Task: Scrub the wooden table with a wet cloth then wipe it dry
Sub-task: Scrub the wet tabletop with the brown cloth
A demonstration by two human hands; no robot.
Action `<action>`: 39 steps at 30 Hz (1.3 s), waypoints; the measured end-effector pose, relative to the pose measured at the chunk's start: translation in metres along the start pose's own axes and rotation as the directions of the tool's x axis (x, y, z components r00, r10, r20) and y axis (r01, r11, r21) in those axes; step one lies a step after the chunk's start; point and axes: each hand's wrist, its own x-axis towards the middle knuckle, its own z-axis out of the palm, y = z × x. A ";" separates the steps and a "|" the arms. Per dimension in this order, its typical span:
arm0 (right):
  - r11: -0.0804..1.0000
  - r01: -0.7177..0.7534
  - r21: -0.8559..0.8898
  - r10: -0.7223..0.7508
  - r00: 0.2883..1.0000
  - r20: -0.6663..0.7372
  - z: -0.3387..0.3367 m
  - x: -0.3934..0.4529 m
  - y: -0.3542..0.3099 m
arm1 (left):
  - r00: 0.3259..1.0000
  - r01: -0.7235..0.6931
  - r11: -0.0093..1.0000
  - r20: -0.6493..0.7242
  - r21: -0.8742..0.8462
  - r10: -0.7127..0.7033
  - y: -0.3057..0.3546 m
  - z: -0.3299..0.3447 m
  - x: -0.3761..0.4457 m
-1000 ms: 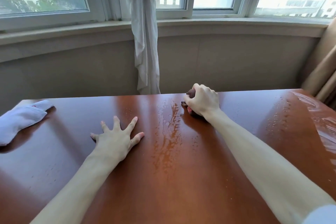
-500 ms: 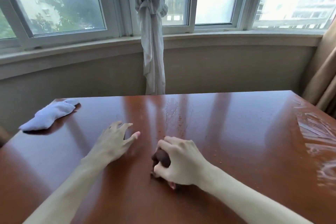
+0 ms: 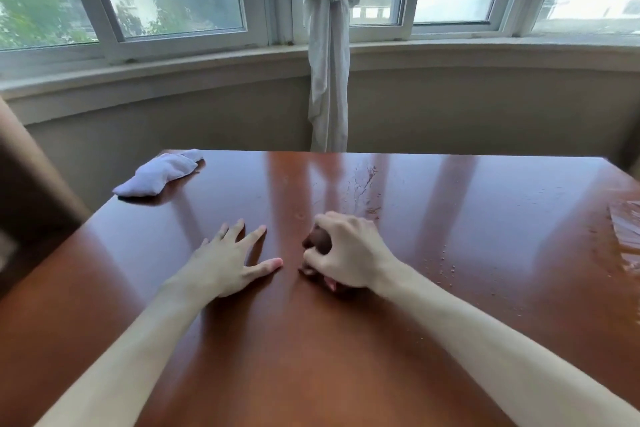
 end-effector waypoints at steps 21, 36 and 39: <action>0.870 -0.480 -0.115 0.450 0.867 -0.216 -0.066 -0.082 0.105 | 0.937 -0.350 0.935 -0.023 -0.053 0.349 0.147 0.000 0.006; 0.705 -0.707 -0.046 0.647 0.669 -0.367 -0.122 -0.144 0.192 | 0.828 -0.560 0.828 -0.018 -0.032 0.560 0.269 0.010 0.018; 0.790 -0.600 -0.124 0.553 0.785 -0.277 -0.112 -0.171 0.177 | 0.826 -0.564 0.825 -0.031 -0.026 0.563 0.291 0.009 0.036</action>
